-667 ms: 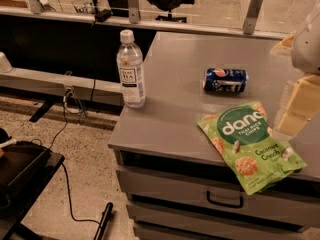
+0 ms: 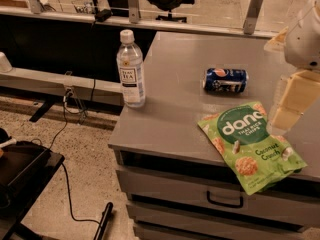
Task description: Place pepsi can upright
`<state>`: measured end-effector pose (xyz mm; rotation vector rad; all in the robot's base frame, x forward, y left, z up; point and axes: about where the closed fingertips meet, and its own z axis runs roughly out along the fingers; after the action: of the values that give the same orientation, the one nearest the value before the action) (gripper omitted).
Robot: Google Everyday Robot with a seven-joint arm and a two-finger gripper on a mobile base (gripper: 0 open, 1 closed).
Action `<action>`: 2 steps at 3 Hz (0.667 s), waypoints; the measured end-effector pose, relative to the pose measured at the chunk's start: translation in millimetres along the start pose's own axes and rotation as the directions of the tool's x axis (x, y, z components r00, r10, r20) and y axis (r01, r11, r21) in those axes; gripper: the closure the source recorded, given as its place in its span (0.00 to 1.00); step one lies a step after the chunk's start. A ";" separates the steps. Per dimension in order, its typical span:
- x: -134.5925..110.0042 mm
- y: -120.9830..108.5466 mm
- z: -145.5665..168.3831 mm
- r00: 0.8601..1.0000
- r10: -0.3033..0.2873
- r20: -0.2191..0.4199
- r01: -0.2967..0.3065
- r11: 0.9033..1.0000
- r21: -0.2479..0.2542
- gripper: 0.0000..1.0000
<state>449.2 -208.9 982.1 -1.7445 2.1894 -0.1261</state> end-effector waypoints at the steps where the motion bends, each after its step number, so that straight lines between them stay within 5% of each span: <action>1: -18.1 -27.9 13.4 0.998 -0.068 -0.012 0.068 0.998 0.001 0.00; 2: -37.8 -69.9 31.8 0.991 -0.131 -0.038 0.131 0.991 0.012 0.00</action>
Offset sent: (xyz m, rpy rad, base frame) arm 0.1409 0.0354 -0.0052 -0.1398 -0.0291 0.1708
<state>531.3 -185.2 979.3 -1.8920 2.0924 -0.2070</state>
